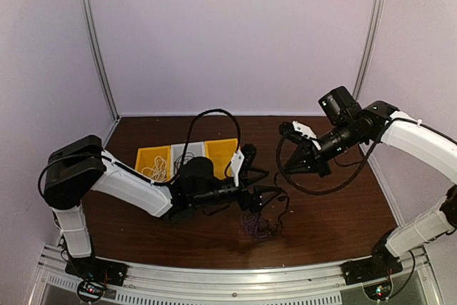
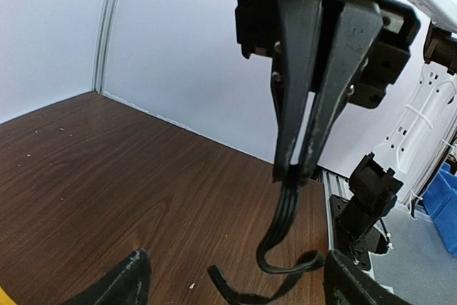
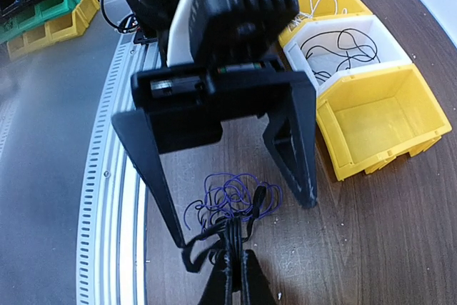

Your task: Untangle the cables

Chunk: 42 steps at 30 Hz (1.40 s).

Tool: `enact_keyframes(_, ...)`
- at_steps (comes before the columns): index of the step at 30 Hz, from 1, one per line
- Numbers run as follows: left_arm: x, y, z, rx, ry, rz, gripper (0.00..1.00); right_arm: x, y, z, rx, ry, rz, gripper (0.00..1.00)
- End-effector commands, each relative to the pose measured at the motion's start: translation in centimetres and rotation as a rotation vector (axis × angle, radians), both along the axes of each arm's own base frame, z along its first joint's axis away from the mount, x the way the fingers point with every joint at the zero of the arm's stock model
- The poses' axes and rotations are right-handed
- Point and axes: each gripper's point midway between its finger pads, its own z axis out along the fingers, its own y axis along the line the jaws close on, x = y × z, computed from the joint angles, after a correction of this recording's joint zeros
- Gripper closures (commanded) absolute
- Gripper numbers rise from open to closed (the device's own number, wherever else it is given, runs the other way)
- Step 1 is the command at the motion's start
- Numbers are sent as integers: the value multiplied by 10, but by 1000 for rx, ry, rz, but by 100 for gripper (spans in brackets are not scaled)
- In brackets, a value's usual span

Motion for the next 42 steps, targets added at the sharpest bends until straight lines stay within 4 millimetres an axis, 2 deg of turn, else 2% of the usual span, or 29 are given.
enact_keyframes(1, -10, -21, 16, -133, -33, -68, 17, -9, 2, 22, 62, -32, 24, 100)
enact_keyframes(5, -12, -37, 10, -168, -15, -113, 28, -8, 3, 39, 92, -61, 20, 100)
enact_keyframes(9, -7, -50, -14, -132, 3, -119, 38, -9, 4, 65, 138, -96, 26, 100)
enact_keyframes(11, -4, -55, -31, -94, 18, -115, 44, -8, 2, 86, 169, -135, 16, 100)
enact_keyframes(16, 8, -56, -83, 17, 92, -43, 60, 0, -9, 150, 283, -261, -30, 100)
enact_keyframes(18, 11, -53, -97, 42, 111, -18, 63, 1, -13, 175, 324, -300, -41, 100)
enact_keyframes(21, 13, -50, -114, 77, 139, -1, 68, 2, -18, 209, 363, -363, -59, 100)
enact_keyframes(29, 13, -39, -149, 145, 197, 36, 75, -1, -48, 330, 500, -636, -186, 100)
enact_keyframes(31, 12, -37, -156, 156, 209, 35, 75, 4, -59, 354, 532, -686, -237, 100)
enact_keyframes(35, 12, -33, -163, 174, 215, 43, 76, 4, -69, 383, 570, -762, -280, 100)
enact_keyframes(39, 13, -29, -166, 182, 222, 50, 76, 14, -77, 397, 580, -807, -352, 100)
enact_keyframes(42, 14, -26, -169, 189, 232, 60, 72, 19, -84, 407, 587, -838, -403, 100)
